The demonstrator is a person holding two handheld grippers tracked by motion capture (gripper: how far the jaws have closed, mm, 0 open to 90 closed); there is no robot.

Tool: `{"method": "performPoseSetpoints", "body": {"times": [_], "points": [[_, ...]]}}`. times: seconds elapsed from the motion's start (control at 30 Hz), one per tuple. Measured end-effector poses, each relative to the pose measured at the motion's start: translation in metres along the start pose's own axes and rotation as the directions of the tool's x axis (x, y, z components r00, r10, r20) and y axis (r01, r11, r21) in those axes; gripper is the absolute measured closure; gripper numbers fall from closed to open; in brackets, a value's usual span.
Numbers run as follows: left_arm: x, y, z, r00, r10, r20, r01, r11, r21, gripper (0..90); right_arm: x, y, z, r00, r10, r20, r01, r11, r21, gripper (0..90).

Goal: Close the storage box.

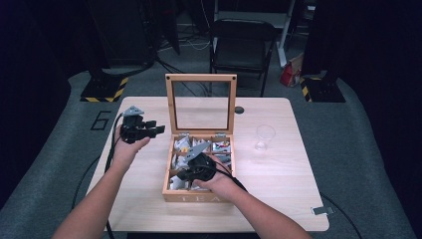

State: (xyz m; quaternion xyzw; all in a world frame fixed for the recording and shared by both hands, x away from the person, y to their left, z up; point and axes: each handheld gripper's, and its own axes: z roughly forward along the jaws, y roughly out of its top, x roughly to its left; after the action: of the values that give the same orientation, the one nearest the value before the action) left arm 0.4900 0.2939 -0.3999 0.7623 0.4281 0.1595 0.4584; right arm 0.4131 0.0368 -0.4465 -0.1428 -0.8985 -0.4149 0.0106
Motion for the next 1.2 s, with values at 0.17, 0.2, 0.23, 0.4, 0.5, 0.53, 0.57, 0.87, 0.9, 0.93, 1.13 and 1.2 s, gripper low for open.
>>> {"method": "performPoseSetpoints", "body": {"times": [0.17,0.2,0.23,0.4,0.5,0.53,0.57,0.87,0.9,0.93,1.13,1.2], "points": [[0.001,0.000,0.000,1.0000,-0.003,-0.002,0.003,1.0000,-0.001,49.4,0.002,0.004,0.001,1.0000,-0.004,-0.004,0.004,1.000,-0.007,89.0],[0.001,0.000,0.000,1.0000,-0.003,-0.002,0.003,1.0000,-0.003,49.4,0.002,0.005,0.001,1.0000,-0.004,-0.001,0.004,1.000,-0.009,89.0],[0.001,0.000,0.000,1.0000,-0.002,-0.003,0.002,1.0000,-0.004,49.4,0.003,0.005,0.002,1.0000,-0.006,-0.002,0.006,1.000,-0.009,88.9],[0.001,0.000,-0.001,1.0000,-0.003,-0.005,0.003,1.0000,-0.005,49.4,0.005,0.007,0.005,0.9997,-0.023,-0.006,0.023,1.000,-0.001,89.1],[0.002,0.000,-0.001,1.0000,-0.006,-0.004,0.006,1.0000,-0.006,49.4,0.006,0.008,0.005,0.9995,-0.026,-0.015,0.026,1.000,-0.005,89.6],[0.002,0.000,-0.001,1.0000,-0.008,-0.004,0.008,0.9999,-0.007,49.4,0.006,0.008,0.004,0.9996,-0.024,-0.015,0.024,1.000,-0.007,89.7],[0.002,0.000,-0.002,1.0000,-0.005,-0.003,0.005,1.0000,-0.006,49.4,0.006,0.008,0.003,0.9996,-0.023,-0.017,0.023,1.000,-0.008,89.7],[0.002,0.000,-0.002,1.0000,-0.008,-0.004,0.008,0.9999,-0.009,49.4,0.005,0.015,-0.013,0.9998,-0.016,-0.013,0.016,0.999,-0.040,89.9],[0.002,0.000,-0.002,1.0000,-0.006,-0.004,0.006,0.9999,-0.011,49.4,0.004,0.016,-0.015,0.9998,-0.014,-0.013,0.014,0.999,-0.045,89.9],[0.002,0.000,-0.003,1.0000,-0.005,-0.003,0.005,0.9999,-0.009,49.4,0.004,0.017,-0.017,0.9998,-0.014,-0.013,0.013,0.999,-0.049,89.9],[0.002,0.000,-0.002,0.9999,-0.010,-0.003,0.010,0.9999,-0.012,49.4,0.004,0.027,-0.031,0.9998,-0.018,0.003,0.018,0.997,-0.078,90.0],[0.002,0.001,-0.002,0.9999,-0.009,-0.004,0.009,0.9999,-0.009,49.4,0.005,0.031,-0.036,0.9999,-0.012,0.006,0.013,0.997,-0.080,90.0]]}}
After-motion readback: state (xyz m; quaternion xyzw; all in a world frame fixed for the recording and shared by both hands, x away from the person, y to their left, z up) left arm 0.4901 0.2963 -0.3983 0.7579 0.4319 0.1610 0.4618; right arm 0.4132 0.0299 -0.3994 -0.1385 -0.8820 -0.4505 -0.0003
